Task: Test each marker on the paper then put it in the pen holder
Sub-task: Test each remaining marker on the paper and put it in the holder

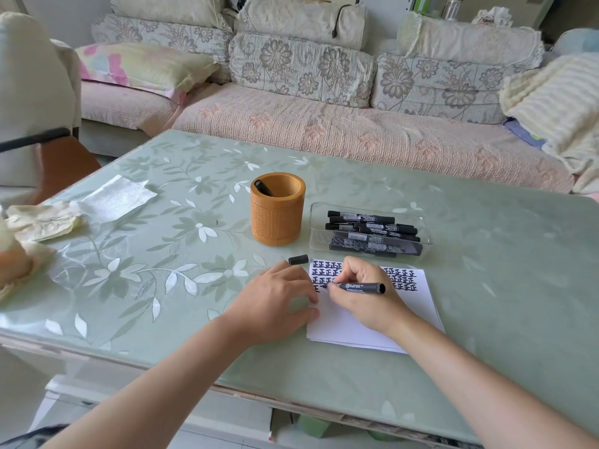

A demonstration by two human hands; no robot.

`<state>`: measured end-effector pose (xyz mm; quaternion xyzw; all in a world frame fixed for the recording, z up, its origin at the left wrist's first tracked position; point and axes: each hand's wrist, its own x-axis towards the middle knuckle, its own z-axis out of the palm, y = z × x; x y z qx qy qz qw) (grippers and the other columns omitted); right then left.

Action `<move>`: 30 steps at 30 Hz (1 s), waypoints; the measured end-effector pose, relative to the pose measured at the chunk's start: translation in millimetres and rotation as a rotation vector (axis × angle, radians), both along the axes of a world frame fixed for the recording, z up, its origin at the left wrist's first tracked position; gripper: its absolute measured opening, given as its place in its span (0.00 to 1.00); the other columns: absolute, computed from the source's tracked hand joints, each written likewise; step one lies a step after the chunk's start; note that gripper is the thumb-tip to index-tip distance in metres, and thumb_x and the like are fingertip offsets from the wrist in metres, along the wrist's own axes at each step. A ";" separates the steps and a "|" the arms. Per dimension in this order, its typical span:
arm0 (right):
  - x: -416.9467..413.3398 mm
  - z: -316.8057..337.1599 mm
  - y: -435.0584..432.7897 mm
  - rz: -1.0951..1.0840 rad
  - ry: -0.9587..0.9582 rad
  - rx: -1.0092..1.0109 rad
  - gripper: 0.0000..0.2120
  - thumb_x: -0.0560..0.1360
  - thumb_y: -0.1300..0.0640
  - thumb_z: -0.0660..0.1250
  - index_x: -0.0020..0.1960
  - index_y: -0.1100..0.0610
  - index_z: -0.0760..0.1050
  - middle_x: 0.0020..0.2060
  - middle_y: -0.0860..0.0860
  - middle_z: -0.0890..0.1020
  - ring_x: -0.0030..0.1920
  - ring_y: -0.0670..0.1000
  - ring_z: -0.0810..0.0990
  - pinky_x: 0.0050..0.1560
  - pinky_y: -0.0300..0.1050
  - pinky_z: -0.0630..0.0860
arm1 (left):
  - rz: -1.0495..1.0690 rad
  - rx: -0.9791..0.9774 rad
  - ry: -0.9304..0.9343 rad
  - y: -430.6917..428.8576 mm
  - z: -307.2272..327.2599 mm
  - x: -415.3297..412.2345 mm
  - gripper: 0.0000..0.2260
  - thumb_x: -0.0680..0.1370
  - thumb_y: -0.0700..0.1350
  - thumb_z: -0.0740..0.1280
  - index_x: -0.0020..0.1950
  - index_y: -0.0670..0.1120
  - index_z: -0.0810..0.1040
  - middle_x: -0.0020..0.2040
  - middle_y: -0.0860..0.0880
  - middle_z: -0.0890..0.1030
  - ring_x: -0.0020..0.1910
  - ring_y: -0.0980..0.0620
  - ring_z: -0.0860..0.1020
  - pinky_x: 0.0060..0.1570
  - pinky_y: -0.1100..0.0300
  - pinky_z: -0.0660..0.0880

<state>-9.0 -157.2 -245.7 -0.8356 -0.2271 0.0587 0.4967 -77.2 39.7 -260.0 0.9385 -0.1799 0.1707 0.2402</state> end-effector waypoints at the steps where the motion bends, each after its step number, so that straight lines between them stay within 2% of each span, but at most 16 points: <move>1: -0.1 0.5 -0.2 -0.006 -0.011 -0.008 0.15 0.71 0.60 0.72 0.33 0.50 0.68 0.31 0.52 0.78 0.30 0.45 0.69 0.32 0.41 0.66 | -0.001 -0.001 0.001 0.0 0.1 -0.1 0.09 0.72 0.58 0.67 0.46 0.56 0.80 0.48 0.60 0.77 0.49 0.58 0.70 0.47 0.59 0.73; 3: -1.6 1.7 -0.6 -0.010 -0.020 0.006 0.14 0.71 0.62 0.71 0.34 0.51 0.68 0.30 0.51 0.76 0.30 0.45 0.69 0.30 0.39 0.65 | -0.001 -0.002 0.000 0.2 0.2 -0.2 0.09 0.73 0.58 0.67 0.46 0.56 0.80 0.49 0.60 0.77 0.49 0.59 0.70 0.48 0.60 0.73; 6: -3.8 2.2 -1.5 0.005 -0.021 0.032 0.13 0.71 0.63 0.71 0.34 0.54 0.68 0.31 0.55 0.76 0.29 0.45 0.68 0.29 0.38 0.65 | -0.002 -0.001 -0.003 0.4 0.4 0.1 0.09 0.73 0.58 0.66 0.46 0.56 0.80 0.49 0.60 0.77 0.49 0.60 0.69 0.48 0.62 0.72; 10: -3.8 0.2 -1.5 0.037 -0.010 0.012 0.13 0.71 0.62 0.71 0.34 0.54 0.68 0.29 0.46 0.76 0.30 0.44 0.69 0.31 0.39 0.66 | 0.001 -0.008 -0.004 0.8 -0.2 0.5 0.08 0.72 0.58 0.67 0.46 0.56 0.80 0.49 0.60 0.76 0.49 0.63 0.65 0.49 0.63 0.71; 13: -2.0 -0.1 -2.0 0.051 -0.016 0.028 0.13 0.70 0.64 0.71 0.34 0.56 0.69 0.28 0.43 0.75 0.30 0.44 0.69 0.31 0.39 0.65 | 0.000 -0.007 -0.002 0.5 0.1 0.0 0.08 0.72 0.58 0.68 0.45 0.56 0.80 0.49 0.60 0.76 0.49 0.61 0.67 0.48 0.61 0.73; 20: -1.0 -1.0 -0.2 0.029 -0.037 0.032 0.15 0.69 0.63 0.71 0.32 0.52 0.67 0.28 0.45 0.74 0.30 0.45 0.69 0.31 0.41 0.65 | -0.008 -0.006 -0.002 0.7 -0.6 1.0 0.08 0.72 0.58 0.68 0.45 0.56 0.80 0.48 0.60 0.76 0.49 0.58 0.70 0.47 0.59 0.73; 24: -2.3 -0.9 -0.9 0.043 -0.041 0.045 0.12 0.71 0.62 0.72 0.35 0.56 0.69 0.29 0.53 0.76 0.31 0.46 0.70 0.32 0.43 0.65 | 0.001 -0.008 -0.003 0.0 -0.3 0.5 0.08 0.72 0.58 0.68 0.45 0.56 0.80 0.48 0.60 0.76 0.50 0.58 0.71 0.48 0.60 0.73; 28: -1.6 0.1 -1.2 0.081 -0.020 0.019 0.11 0.71 0.64 0.71 0.35 0.58 0.70 0.29 0.44 0.75 0.31 0.44 0.70 0.33 0.40 0.66 | -0.003 -0.013 -0.003 0.0 0.0 0.7 0.08 0.72 0.58 0.69 0.45 0.56 0.80 0.48 0.59 0.76 0.49 0.59 0.70 0.48 0.59 0.73; 30: -0.5 -0.2 -2.2 0.090 -0.023 0.023 0.12 0.71 0.64 0.71 0.34 0.57 0.69 0.28 0.43 0.74 0.31 0.44 0.69 0.33 0.40 0.65 | -0.006 -0.014 -0.002 0.4 0.0 1.1 0.08 0.72 0.58 0.69 0.46 0.56 0.80 0.48 0.60 0.76 0.49 0.60 0.69 0.48 0.59 0.74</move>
